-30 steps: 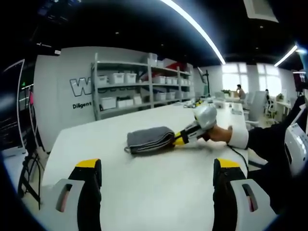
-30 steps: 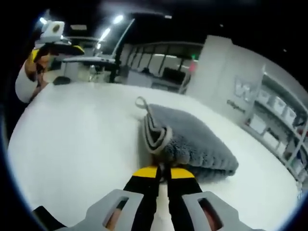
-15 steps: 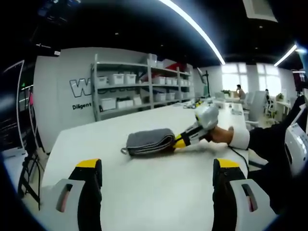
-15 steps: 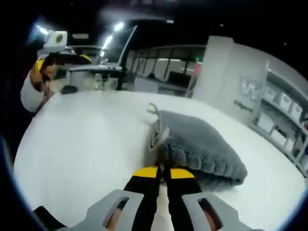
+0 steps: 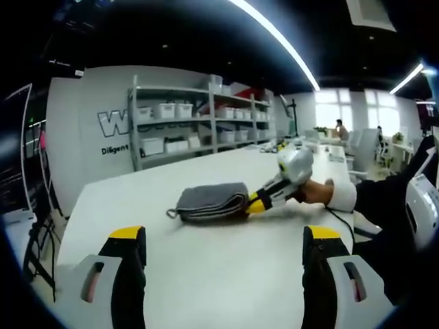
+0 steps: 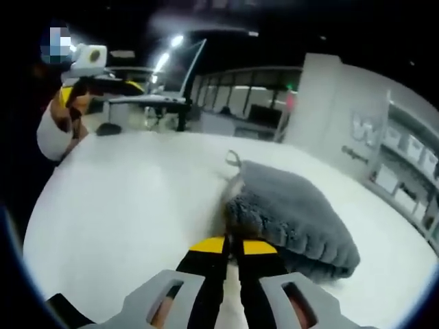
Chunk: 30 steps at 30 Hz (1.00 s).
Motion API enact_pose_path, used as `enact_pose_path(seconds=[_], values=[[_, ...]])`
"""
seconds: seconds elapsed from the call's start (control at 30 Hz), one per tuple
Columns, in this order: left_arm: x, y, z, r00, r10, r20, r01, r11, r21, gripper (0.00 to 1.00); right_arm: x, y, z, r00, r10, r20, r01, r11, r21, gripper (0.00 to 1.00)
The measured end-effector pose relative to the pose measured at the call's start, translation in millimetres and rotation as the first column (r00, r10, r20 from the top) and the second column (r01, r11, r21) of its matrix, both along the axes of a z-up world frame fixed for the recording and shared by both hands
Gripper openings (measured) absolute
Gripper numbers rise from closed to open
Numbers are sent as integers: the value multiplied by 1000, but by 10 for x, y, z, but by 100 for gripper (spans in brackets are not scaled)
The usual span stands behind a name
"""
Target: Open the folded towel by lifting each exposed corner and separating the folded layers until the towel lies flat within the target outline without major curled edges
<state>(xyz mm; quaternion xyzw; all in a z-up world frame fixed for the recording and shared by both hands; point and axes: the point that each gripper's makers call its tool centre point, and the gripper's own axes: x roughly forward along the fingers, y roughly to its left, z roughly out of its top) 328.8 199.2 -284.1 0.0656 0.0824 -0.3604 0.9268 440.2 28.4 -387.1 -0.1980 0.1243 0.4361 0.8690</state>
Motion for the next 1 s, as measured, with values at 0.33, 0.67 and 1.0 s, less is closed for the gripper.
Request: enact_pose_path(seconds=[0.33, 0.67, 1.0], values=[[6, 9, 8, 1000, 1, 1, -1, 1000, -5, 92, -51, 68, -4, 1000, 27, -2, -27, 1000, 4, 0], [50, 91, 56, 999, 35, -10, -35, 996, -77, 88, -143, 161, 3, 998, 58, -9, -58, 998, 19, 1], [42, 42, 28, 1000, 25, -18, -27, 997, -74, 89, -254, 276, -3, 996, 90, -1, -90, 996, 15, 1]])
